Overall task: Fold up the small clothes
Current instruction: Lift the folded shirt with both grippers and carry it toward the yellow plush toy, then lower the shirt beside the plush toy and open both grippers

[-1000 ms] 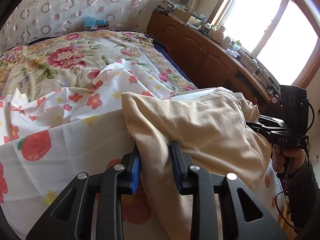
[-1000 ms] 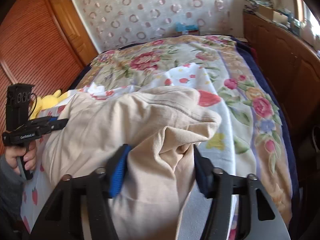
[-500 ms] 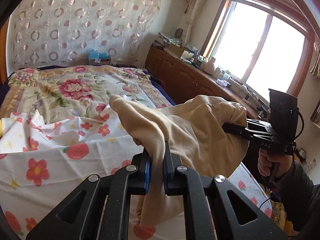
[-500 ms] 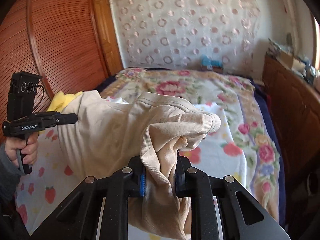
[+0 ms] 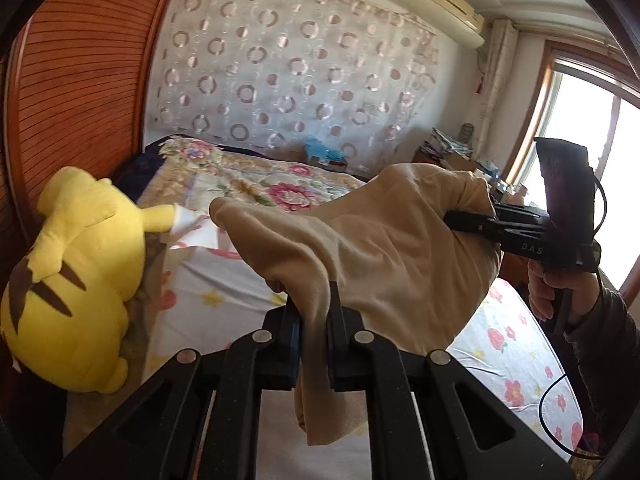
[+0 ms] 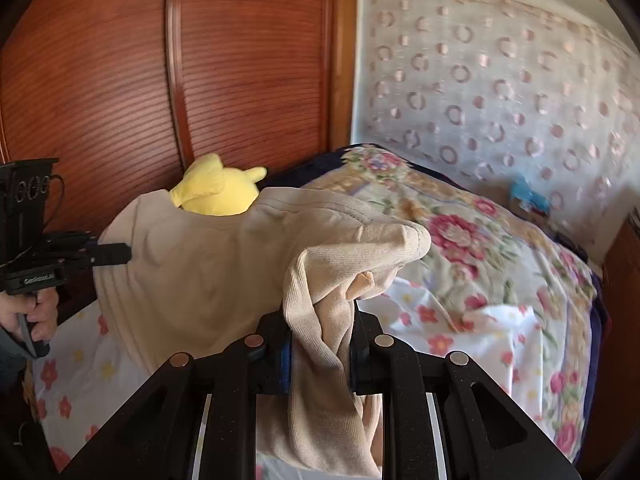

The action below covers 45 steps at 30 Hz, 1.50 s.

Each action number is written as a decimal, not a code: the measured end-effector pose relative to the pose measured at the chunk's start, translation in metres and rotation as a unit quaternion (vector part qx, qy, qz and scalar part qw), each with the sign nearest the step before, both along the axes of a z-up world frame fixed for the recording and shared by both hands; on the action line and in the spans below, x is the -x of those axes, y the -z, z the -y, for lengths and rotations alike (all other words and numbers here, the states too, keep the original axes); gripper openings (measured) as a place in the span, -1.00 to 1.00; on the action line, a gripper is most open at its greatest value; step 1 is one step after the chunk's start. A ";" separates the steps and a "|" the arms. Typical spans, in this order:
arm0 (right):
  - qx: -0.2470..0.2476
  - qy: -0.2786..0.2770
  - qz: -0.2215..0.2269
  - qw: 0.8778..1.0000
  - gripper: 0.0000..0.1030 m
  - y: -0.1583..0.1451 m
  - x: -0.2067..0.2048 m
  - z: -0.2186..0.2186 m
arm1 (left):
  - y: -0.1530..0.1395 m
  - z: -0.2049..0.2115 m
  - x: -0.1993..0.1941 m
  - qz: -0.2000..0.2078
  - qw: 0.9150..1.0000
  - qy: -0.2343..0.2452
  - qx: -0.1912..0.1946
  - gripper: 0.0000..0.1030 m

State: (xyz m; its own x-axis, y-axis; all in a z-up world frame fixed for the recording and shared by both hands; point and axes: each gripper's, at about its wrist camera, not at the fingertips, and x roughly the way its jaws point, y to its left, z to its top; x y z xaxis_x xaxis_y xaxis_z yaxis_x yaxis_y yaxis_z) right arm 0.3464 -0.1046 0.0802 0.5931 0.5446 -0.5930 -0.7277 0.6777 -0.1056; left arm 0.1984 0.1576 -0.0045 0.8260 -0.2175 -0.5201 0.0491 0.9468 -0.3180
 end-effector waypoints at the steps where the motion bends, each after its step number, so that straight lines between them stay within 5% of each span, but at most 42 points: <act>1: 0.010 -0.012 0.001 1.000 -0.61 0.002 -0.007 -0.014 | 0.006 -0.012 0.004 -0.003 1.000 -0.017 0.005 -0.79; 12: 0.111 -0.086 0.014 0.990 -0.61 0.019 -0.099 -0.161 | 0.067 -0.044 0.011 -0.051 0.994 -0.095 0.030 -0.79; 20: 0.107 -0.118 -0.015 0.987 -0.52 0.032 -0.133 -0.209 | 0.084 -0.048 0.014 -0.084 0.988 -0.121 0.037 -0.79; 25: 0.075 -0.056 -0.024 0.995 -0.11 0.038 -0.147 -0.207 | 0.087 -0.048 0.019 -0.092 0.987 -0.127 0.016 -0.75; 29: 0.041 -0.040 -0.026 0.998 -0.11 0.043 -0.146 -0.193 | 0.083 -0.047 0.030 -0.086 0.986 -0.140 -0.001 -0.50; 32: 0.036 -0.034 -0.028 0.998 -0.11 0.051 -0.134 -0.182 | 0.078 -0.050 0.034 -0.070 0.987 -0.145 -0.007 -0.19; 36: 0.008 -0.025 -0.030 0.999 -0.11 0.050 -0.105 -0.155 | 0.064 -0.048 0.047 -0.045 0.986 -0.156 -0.041 0.55; 45: -0.043 0.026 -0.025 0.998 -0.11 0.036 -0.021 -0.077 | 0.028 -0.016 0.064 -0.003 0.988 -0.126 -0.090 0.56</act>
State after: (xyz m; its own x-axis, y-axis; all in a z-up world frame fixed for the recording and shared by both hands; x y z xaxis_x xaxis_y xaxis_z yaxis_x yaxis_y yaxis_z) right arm 0.3671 -0.0280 0.0437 0.5921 0.5647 -0.5750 -0.6949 0.7191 -0.0094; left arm 0.1341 0.1734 -0.0323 0.8385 0.0914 -0.5371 -0.1972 0.9699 -0.1428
